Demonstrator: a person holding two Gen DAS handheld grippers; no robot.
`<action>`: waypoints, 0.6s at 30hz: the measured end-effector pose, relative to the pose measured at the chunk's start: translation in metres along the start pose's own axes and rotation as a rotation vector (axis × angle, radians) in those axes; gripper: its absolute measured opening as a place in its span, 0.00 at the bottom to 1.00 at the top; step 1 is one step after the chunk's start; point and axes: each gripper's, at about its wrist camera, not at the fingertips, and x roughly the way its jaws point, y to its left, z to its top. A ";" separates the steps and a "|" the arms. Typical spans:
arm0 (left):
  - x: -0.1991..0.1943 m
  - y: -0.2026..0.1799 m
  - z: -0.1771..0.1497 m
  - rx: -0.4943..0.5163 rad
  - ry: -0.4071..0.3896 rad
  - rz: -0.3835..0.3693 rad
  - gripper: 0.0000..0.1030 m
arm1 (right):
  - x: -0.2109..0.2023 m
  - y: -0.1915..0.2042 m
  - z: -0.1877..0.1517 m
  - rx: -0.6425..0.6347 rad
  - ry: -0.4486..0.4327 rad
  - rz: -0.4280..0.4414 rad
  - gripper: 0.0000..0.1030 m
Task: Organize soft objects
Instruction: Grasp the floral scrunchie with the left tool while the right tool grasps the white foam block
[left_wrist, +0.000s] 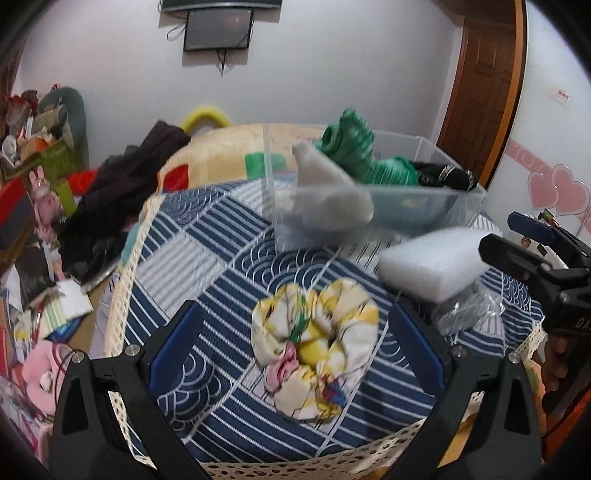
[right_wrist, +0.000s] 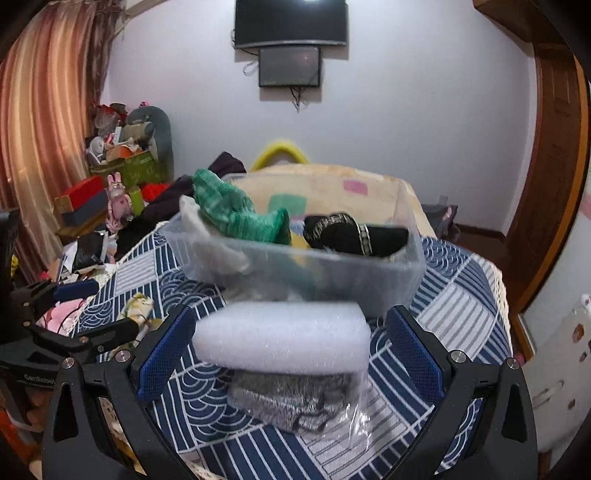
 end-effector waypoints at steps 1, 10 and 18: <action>0.001 0.001 -0.003 -0.004 0.003 -0.010 0.92 | -0.002 -0.003 -0.003 0.011 0.003 -0.009 1.00; 0.006 0.008 -0.011 -0.046 0.038 -0.129 0.36 | 0.002 -0.046 -0.010 0.251 0.052 0.034 0.98; -0.009 -0.006 -0.009 0.017 -0.016 -0.102 0.13 | 0.003 -0.041 -0.013 0.271 0.084 0.133 0.59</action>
